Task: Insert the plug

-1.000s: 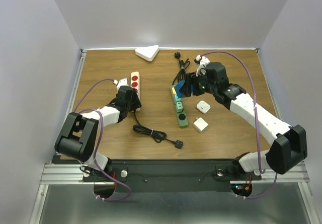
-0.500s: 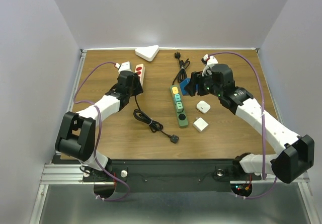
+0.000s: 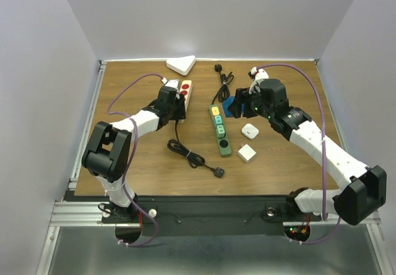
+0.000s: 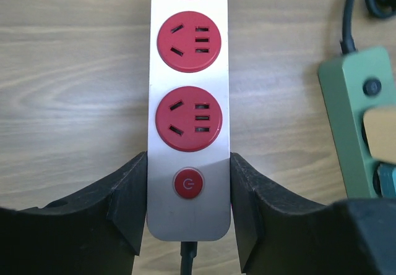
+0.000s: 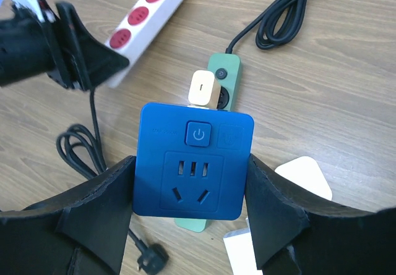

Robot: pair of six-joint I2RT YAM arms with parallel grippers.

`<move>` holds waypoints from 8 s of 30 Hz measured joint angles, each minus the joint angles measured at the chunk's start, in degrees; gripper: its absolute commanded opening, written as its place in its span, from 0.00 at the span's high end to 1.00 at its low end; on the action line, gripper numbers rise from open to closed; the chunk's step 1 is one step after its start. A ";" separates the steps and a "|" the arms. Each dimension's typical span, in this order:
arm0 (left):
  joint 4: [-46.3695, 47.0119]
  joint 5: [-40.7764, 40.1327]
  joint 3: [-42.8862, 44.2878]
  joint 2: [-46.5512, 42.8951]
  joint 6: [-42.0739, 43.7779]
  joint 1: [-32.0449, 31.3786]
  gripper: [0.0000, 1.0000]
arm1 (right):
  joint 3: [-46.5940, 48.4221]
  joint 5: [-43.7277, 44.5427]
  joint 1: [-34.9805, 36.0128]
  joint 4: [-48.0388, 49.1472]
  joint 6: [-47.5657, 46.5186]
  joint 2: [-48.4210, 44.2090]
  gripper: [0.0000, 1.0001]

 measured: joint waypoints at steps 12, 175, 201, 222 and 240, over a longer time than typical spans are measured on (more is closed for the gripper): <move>-2.19 -0.31 -0.26 1.68 2.43 -5.81 0.54 | -2.60 0.11 0.00 -0.09 0.24 -0.09 1.00; 6.12 7.04 18.38 21.27 4.44 -2.05 0.11 | 1.84 14.19 -0.28 -13.31 8.39 -9.53 1.00; 8.33 7.34 0.98 4.11 3.58 -3.56 0.12 | -2.08 11.41 -0.28 -12.04 8.07 -8.28 1.00; 6.93 0.66 12.68 17.25 5.27 -2.43 0.54 | -3.30 11.69 -0.28 -11.78 7.65 -10.73 0.99; 13.11 0.48 3.45 10.95 3.96 -3.30 0.53 | -3.63 11.63 -0.28 -11.63 7.67 -10.71 1.00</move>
